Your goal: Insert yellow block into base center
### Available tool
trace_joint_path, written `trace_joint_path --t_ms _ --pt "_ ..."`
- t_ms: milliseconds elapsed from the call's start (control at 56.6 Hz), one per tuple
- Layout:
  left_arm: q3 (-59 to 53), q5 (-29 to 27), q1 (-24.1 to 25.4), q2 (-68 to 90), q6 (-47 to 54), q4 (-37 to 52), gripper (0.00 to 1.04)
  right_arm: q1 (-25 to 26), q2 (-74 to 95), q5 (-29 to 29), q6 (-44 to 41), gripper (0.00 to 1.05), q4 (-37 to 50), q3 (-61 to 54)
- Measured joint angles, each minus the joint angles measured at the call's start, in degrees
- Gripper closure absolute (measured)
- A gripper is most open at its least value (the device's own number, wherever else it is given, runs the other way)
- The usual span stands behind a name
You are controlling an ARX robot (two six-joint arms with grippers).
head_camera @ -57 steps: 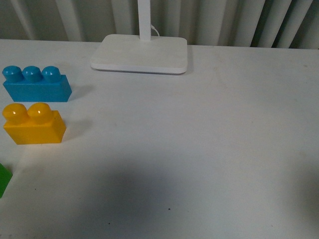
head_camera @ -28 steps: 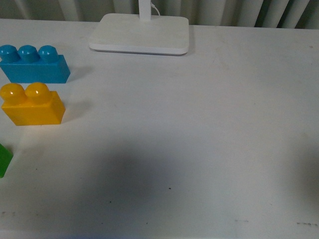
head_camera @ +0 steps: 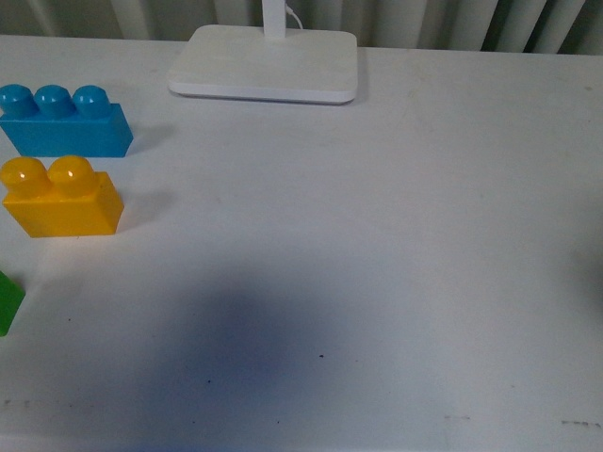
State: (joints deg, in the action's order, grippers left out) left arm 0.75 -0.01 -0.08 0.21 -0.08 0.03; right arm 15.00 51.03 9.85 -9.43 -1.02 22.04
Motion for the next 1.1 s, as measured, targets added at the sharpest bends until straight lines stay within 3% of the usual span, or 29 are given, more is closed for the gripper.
trace_joint_path --t_ms 424,1095 --pt "0.00 0.00 0.00 0.00 0.00 0.00 0.06 5.77 31.56 -0.70 -6.43 0.09 -6.97 18.45" --pt "0.00 0.00 0.00 0.00 0.00 0.00 0.06 11.08 42.45 -0.94 -9.84 0.09 -8.55 30.25"
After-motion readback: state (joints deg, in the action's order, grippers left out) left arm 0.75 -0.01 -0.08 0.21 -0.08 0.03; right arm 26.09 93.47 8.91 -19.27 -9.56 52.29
